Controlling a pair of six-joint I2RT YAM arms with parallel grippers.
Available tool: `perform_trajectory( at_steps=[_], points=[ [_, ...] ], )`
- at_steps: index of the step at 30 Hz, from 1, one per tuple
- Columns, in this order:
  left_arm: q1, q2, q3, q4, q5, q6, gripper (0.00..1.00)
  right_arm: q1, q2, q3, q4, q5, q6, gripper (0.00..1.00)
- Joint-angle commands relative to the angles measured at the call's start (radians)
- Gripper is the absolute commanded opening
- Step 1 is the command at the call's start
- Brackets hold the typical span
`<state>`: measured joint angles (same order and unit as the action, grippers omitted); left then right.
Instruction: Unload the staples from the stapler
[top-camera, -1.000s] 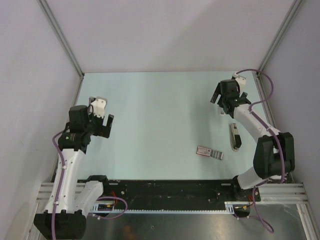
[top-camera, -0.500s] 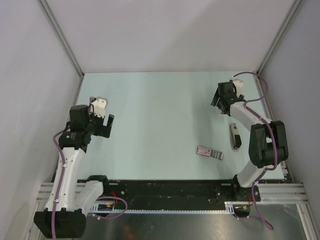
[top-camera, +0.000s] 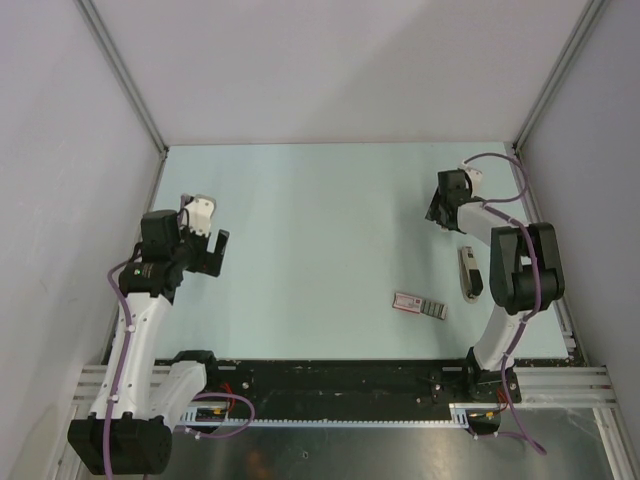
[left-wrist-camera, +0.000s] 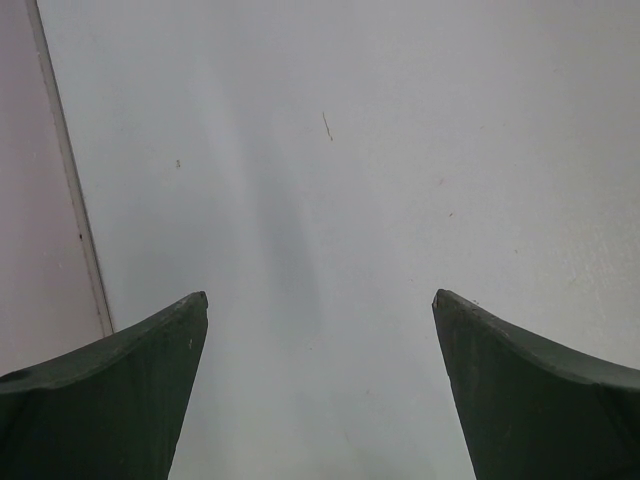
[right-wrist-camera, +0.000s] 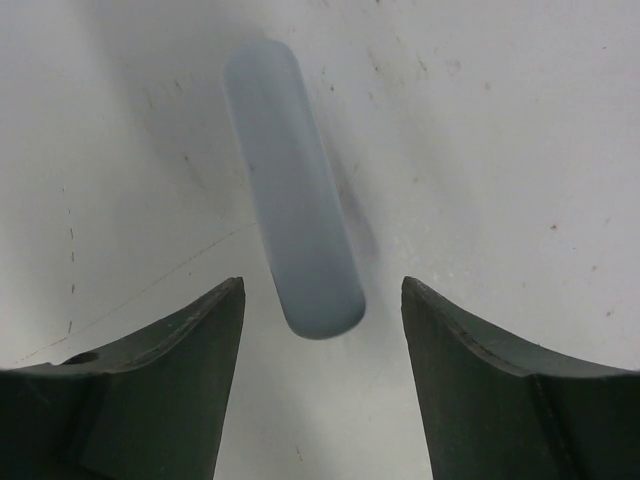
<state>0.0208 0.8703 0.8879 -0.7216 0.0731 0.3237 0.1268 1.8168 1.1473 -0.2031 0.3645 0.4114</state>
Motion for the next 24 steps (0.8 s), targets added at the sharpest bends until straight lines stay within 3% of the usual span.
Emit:
perform_trajectory(
  at_steps=[1, 14, 24],
  points=[
    [0.004, -0.001, -0.007, 0.006, -0.006, 0.018, 0.99, -0.003, 0.030, 0.046, 0.044, -0.014, -0.018, 0.67],
    [0.004, 0.008, -0.011, 0.008, 0.028, 0.025, 1.00, -0.008, 0.052, 0.087, 0.027, 0.004, -0.030, 0.54],
    [0.005, -0.010, -0.015, 0.008, 0.039, 0.031, 0.99, 0.005, 0.069, 0.098, 0.012, -0.009, -0.034, 0.29]
  ],
)
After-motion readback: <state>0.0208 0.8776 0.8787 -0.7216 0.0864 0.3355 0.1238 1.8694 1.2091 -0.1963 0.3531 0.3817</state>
